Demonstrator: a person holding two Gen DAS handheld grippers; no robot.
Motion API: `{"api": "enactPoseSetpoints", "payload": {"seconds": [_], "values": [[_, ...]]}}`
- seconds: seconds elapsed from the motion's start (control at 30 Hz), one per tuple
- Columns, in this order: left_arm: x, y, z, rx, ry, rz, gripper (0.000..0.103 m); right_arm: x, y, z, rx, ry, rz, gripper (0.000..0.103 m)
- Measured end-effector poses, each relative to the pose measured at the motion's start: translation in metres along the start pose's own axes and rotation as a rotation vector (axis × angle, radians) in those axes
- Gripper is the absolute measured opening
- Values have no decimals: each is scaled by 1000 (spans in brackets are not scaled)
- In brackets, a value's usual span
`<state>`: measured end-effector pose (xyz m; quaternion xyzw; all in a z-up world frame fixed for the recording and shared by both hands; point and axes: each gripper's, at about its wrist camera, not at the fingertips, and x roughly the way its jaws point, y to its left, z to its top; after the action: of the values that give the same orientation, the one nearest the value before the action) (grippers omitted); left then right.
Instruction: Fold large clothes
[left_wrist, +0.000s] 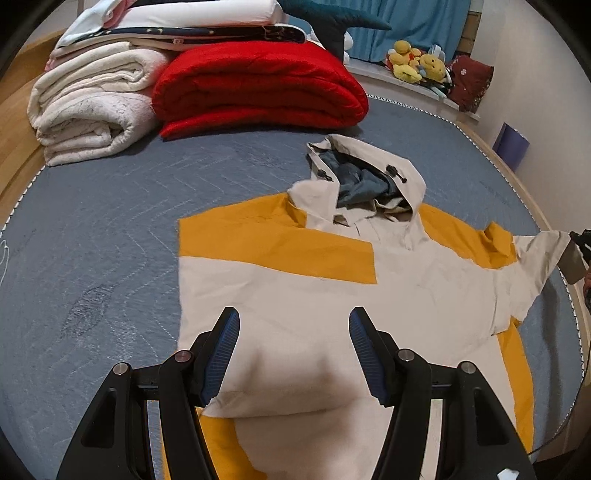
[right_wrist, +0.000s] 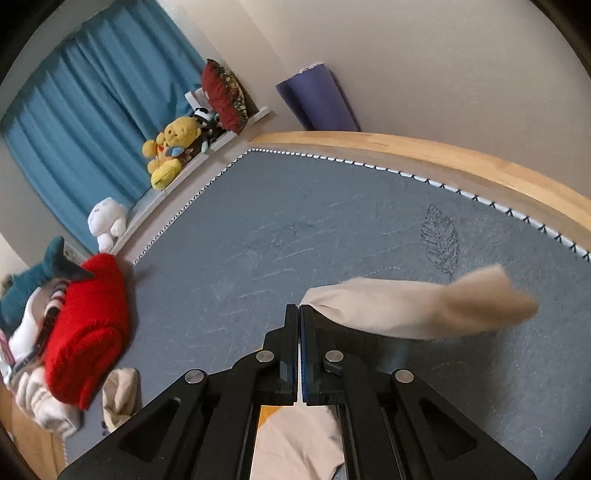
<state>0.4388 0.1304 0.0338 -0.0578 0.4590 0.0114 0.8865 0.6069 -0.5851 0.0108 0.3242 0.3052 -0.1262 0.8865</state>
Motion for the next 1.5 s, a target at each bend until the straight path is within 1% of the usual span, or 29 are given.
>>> {"api": "enactPoseSetpoints", "payload": {"seconds": [0.07, 0.1, 0.13, 0.17, 0.23, 0.27, 0.33, 0.43, 0.47, 0.53, 0.6, 0.63, 0.7, 0.77, 0.83, 0.87, 0.93, 0.97, 1.0, 1.03, 1.07, 1.1, 1.17, 1.2, 1.23, 1.3, 1.4, 1.47, 1.5], "values": [[-2, 6, 3, -21, -8, -2, 59, -8, 20, -5, -45, -17, 4, 1], [-4, 11, 6, -39, -14, 1, 59, -13, 36, -8, -101, -27, 0, 1], [-4, 14, 8, -50, -18, 3, 59, -20, 60, -12, -182, -43, 5, 1], [-5, 18, 10, -63, -20, 4, 59, -31, 76, -20, -244, -55, 22, 1], [-7, 25, 13, -87, -21, 0, 59, -48, 129, -40, -378, -61, 96, 1], [-8, 28, 13, -93, -22, 0, 59, -58, 162, -59, -461, -47, 151, 1], [-9, 34, 15, -106, -24, 2, 59, -80, 226, -113, -621, -15, 271, 1], [-11, 41, 17, -131, -23, -2, 59, -102, 282, -191, -725, 74, 421, 1], [-11, 42, 17, -136, -21, -5, 59, -106, 298, -225, -735, 130, 473, 1], [-8, 44, 18, -147, -7, -21, 59, -104, 316, -285, -750, 255, 526, 1], [-5, 44, 18, -155, 10, -40, 59, -94, 323, -337, -780, 392, 545, 3], [-3, 44, 17, -158, 18, -48, 59, -91, 324, -362, -815, 450, 536, 4], [-1, 41, 16, -159, 31, -59, 59, -90, 320, -390, -860, 500, 494, 7], [2, 38, 14, -155, 43, -72, 59, -101, 310, -398, -858, 521, 465, 17], [6, 34, 12, -154, 54, -86, 59, -117, 297, -387, -842, 510, 420, 45], [9, 29, 10, -150, 62, -93, 58, -125, 285, -376, -817, 498, 404, 47], [16, 16, 5, -130, 77, -117, 58, -142, 266, -349, -738, 465, 391, 47], [19, 10, 3, -123, 83, -125, 57, -146, 266, -335, -706, 447, 382, 47], [23, -2, -1, -103, 91, -143, 56, -150, 256, -321, -661, 421, 358, 47], [27, -13, -5, -84, 98, -159, 53, -150, 247, -310, -613, 403, 336, 47], [30, -21, -7, -69, 104, -170, 46, -148, 234, -299, -572, 397, 329, 47], [36, -36, -12, -36, 117, -194, 42, -143, 222, -293, -523, 397, 331, 47], [45, -60, -20, 12, 136, -235, 30, -126, 205, -286, -439, 428, 315, 46], [50, -72, -24, 35, 148, -255, 28, -115, 194, -283, -372, 459, 297, 45], [55, -84, -28, 57, 158, -270, 26, -104, 185, -280, -300, 488, 300, 44], [67, -103, -35, 92, 169, -271, 26, -86, 176, -279, -233, 525, 314, 44], [84, -119, -41, 93, 185, -253, 29, -60, 160, -288, -172, 591, 241, 44], [101, -126, -48, 82, 226, -260, 44, -45, 147, -297, -109, 648, 202, 44], [105, -128, -51, 87, 234, -259, 45, -40, 140, -299, -73, 667, 181, 44]]}}
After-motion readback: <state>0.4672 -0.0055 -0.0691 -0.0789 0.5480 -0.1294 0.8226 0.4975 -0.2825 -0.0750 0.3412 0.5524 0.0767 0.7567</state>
